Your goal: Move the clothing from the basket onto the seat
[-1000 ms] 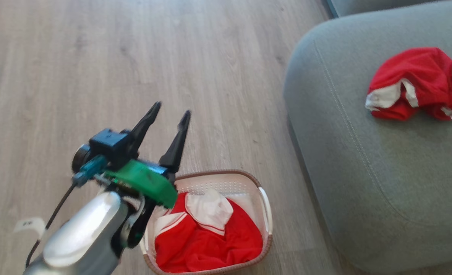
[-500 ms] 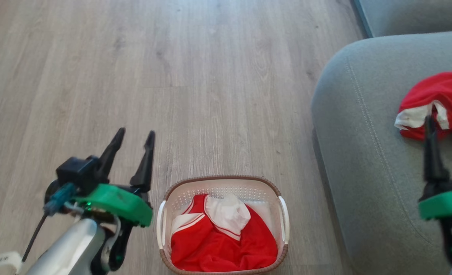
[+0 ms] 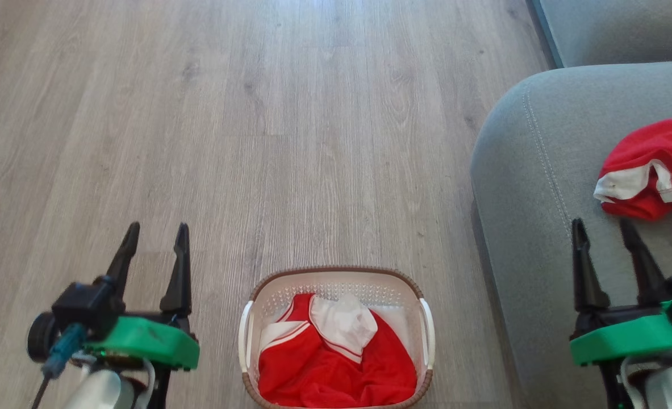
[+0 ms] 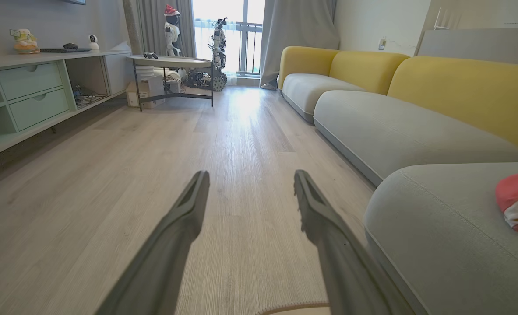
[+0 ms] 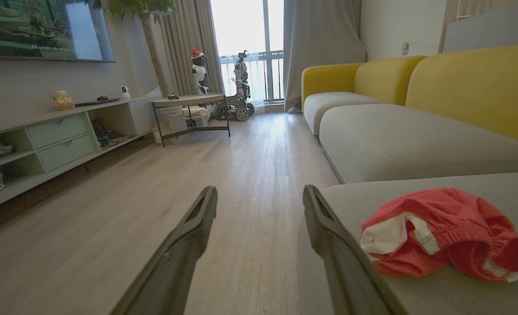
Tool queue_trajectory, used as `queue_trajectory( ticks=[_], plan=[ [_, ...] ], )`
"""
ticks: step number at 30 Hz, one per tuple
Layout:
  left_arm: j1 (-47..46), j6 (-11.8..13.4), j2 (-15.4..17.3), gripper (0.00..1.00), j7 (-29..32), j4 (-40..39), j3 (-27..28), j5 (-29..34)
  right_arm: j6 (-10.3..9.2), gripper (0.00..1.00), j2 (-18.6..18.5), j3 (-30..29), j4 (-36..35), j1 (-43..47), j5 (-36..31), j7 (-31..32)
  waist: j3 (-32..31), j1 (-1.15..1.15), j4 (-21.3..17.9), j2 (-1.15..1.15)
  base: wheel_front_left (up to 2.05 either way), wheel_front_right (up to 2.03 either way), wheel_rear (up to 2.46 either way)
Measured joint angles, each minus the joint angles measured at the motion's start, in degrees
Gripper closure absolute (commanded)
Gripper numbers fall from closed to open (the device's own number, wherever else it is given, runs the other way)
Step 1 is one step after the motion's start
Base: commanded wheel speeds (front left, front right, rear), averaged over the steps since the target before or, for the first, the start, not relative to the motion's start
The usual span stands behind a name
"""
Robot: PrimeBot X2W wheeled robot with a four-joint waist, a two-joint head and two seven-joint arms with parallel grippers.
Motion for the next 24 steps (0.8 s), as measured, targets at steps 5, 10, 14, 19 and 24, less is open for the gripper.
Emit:
queue_trajectory(
  ticks=[5,10,14,19,24],
  plan=[
    [2.93,-1.69,-2.2,0.0,0.0,-0.11,2.87,3.2,0.0,0.0,0.1,1.74,0.54,0.53,-0.34,-0.55,-0.25,0.0,-0.01,0.0,0.0,0.0,0.0],
    [4.08,-3.55,-4.09,0.0,0.0,0.01,5.31,5.33,0.0,0.0,0.29,2.05,0.87,0.54,-0.34,-0.82,-0.35,0.0,-0.02,0.0,0.0,0.0,0.0],
    [4.53,-4.97,-5.34,0.0,0.0,0.14,6.52,6.79,0.0,0.0,0.27,2.27,1.03,0.54,-0.34,-0.87,-0.19,0.0,-0.01,0.0,0.0,0.0,0.0],
    [4.82,-6.38,-6.49,0.0,0.0,0.67,7.97,7.98,0.0,0.0,0.26,2.65,1.11,0.53,-0.32,-0.88,0.18,0.0,-0.05,0.0,0.0,0.0,0.0],
    [4.82,-7.66,-7.36,0.0,0.0,1.46,9.23,8.94,0.0,0.0,0.26,2.86,1.12,0.5,-0.31,-0.88,0.57,0.0,-0.12,0.0,0.0,0.0,0.0]
  ],
)
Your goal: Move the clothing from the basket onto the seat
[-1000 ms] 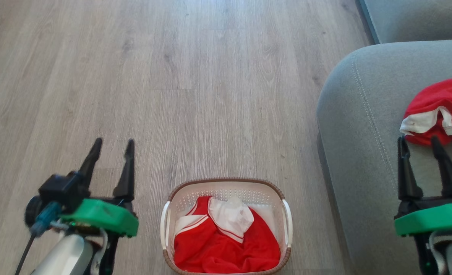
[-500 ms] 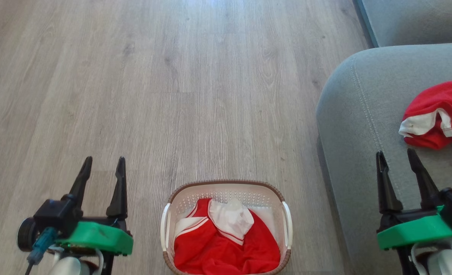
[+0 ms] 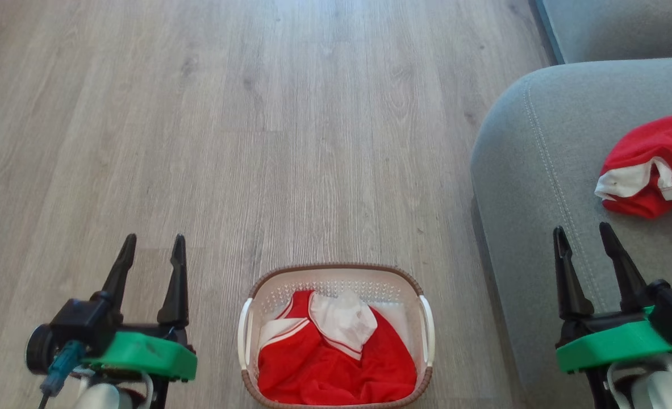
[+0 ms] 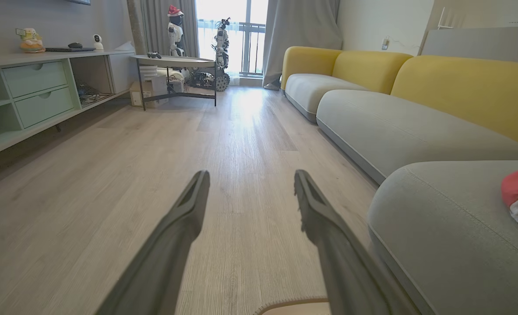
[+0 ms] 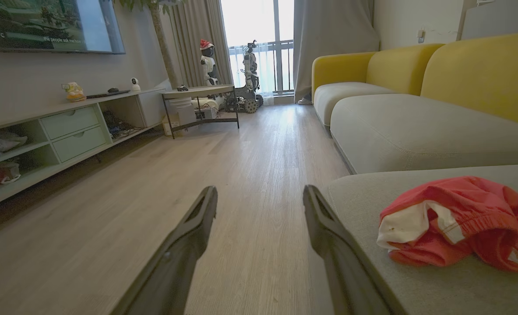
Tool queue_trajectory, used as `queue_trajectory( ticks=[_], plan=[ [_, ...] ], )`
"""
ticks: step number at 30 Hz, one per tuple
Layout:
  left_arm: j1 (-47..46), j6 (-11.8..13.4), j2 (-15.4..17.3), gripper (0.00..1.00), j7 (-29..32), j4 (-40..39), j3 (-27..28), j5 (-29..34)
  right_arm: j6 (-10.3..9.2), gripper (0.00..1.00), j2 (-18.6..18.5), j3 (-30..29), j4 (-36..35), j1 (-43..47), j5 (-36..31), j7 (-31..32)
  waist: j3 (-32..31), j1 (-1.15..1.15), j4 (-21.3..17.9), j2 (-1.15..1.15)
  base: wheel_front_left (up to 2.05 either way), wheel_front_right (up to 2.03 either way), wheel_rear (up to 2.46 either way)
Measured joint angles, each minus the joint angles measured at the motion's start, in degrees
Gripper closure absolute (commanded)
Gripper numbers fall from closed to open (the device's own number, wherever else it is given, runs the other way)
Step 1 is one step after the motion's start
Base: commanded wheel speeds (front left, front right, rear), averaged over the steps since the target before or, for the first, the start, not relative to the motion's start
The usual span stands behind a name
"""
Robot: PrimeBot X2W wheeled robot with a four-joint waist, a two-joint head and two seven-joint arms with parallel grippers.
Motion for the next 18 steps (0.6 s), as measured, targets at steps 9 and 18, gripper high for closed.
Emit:
queue_trajectory(
  ticks=[9,18],
  plan=[
    [-0.35,-1.97,-1.07,0.0,0.0,0.76,0.66,1.38,0.0,0.0,0.01,-0.07,-0.69,-0.95,-0.01,0.0,2.66,0.0,-1.06,0.0,0.0,0.0,0.0],
    [-6.57,-4.01,-1.53,0.0,-0.01,3.16,0.19,2.05,0.0,0.0,0.04,0.03,-2.49,-6.42,-0.02,-0.25,8.95,0.0,-3.5,0.0,0.0,0.0,0.0]
  ],
)
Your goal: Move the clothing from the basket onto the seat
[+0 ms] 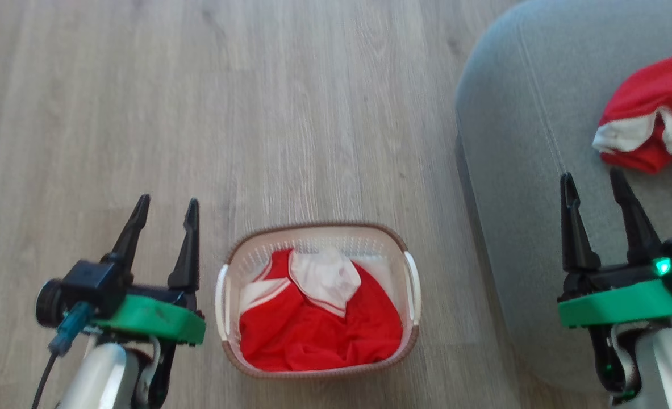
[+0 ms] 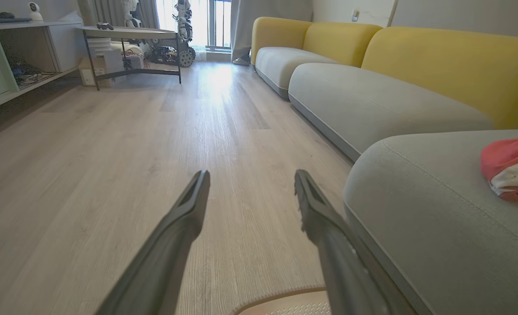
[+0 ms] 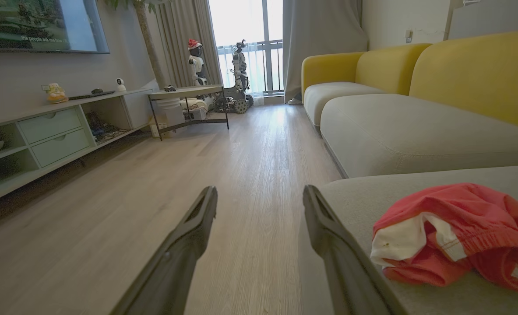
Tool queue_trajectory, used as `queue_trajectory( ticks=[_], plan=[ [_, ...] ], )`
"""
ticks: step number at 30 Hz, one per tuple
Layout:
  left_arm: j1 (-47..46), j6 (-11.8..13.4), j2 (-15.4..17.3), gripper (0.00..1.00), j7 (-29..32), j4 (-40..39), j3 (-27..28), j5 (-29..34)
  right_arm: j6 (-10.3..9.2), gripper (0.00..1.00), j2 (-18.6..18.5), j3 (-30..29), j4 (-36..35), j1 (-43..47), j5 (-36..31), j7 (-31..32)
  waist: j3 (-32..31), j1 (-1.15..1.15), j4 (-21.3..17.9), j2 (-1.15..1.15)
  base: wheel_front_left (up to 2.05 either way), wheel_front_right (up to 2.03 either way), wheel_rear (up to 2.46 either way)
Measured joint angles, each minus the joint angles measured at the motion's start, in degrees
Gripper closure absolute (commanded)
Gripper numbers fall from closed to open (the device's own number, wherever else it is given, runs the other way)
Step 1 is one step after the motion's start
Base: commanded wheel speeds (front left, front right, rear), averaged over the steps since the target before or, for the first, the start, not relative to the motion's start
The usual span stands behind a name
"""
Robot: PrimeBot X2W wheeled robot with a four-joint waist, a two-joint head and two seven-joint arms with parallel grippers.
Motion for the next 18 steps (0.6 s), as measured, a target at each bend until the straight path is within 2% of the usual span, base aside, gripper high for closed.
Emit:
queue_trajectory(
  ticks=[9,18],
  plan=[
    [-7.4,-3.27,-1.58,0.0,0.15,7.87,-2.55,0.49,0.0,0.0,0.12,-0.33,-1.96,-4.79,-0.46,-0.01,7.67,0.0,-2.65,0.0,0.0,0.0,0.0],
    [-16.18,-6.49,-3.28,0.0,1.83,21.48,-5.76,0.48,0.0,0.0,1.09,-0.78,-3.55,-9.09,-0.47,-0.15,14.74,0.01,-5.21,0.0,0.0,0.0,0.0]
  ],
)
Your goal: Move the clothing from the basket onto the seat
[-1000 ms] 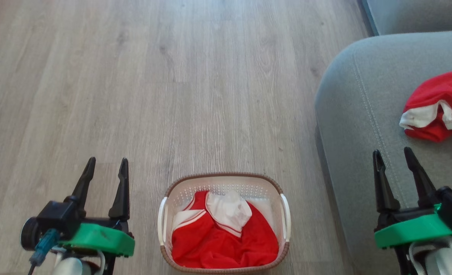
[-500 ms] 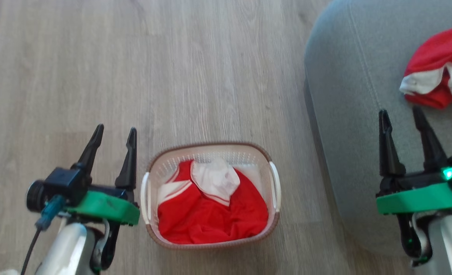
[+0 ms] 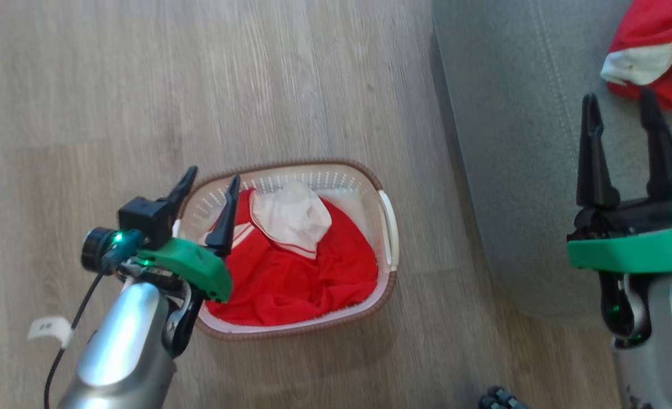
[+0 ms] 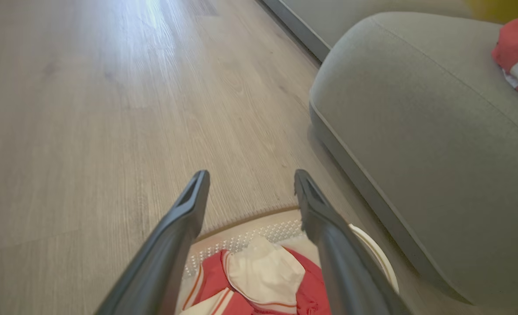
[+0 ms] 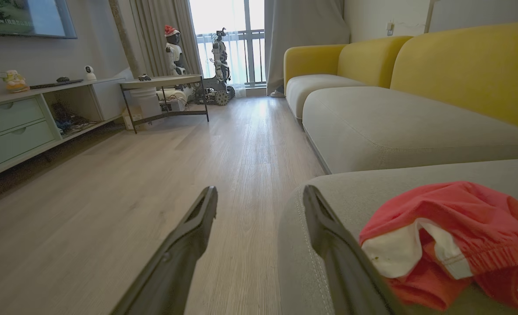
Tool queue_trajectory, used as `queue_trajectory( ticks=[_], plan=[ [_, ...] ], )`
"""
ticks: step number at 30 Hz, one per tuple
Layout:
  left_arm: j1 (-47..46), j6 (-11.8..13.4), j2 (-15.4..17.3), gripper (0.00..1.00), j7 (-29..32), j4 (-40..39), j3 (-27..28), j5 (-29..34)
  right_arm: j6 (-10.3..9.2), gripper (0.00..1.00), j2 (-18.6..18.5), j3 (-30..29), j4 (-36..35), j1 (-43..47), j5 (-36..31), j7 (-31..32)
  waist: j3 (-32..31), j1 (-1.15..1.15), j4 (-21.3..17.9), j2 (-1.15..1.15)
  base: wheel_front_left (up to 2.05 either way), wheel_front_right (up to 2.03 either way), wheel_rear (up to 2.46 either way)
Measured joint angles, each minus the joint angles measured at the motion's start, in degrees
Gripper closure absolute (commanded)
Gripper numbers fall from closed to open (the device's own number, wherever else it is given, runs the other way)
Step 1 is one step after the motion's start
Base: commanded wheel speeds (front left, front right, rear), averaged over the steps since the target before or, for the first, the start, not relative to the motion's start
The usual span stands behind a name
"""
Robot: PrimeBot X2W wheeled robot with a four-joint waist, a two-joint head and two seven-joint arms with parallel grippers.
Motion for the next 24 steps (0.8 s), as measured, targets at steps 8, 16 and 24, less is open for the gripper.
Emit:
queue_trajectory(
  ticks=[8,16,24],
  plan=[
    [-6.92,-2.87,-2.3,0.0,1.58,14.28,-3.14,0.0,0.0,0.0,0.33,-0.11,-1.45,-2.83,-0.52,-0.01,5.09,0.0,-1.2,0.0,0.0,0.0,0.0],
    [-16.25,-4.41,-4.24,0.0,3.08,27.21,-8.01,0.3,0.0,0.0,0.75,0.48,-3.24,-6.81,-0.54,-0.01,11.45,0.0,-2.31,0.0,0.0,0.0,0.0],
    [-21.68,-4.43,-5.89,0.0,9.77,36.23,-16.75,-4.45,0.0,0.0,1.72,1.63,-4.49,-11.5,-0.98,-0.01,18.92,0.0,-4.32,0.0,0.0,0.0,0.0]
  ],
)
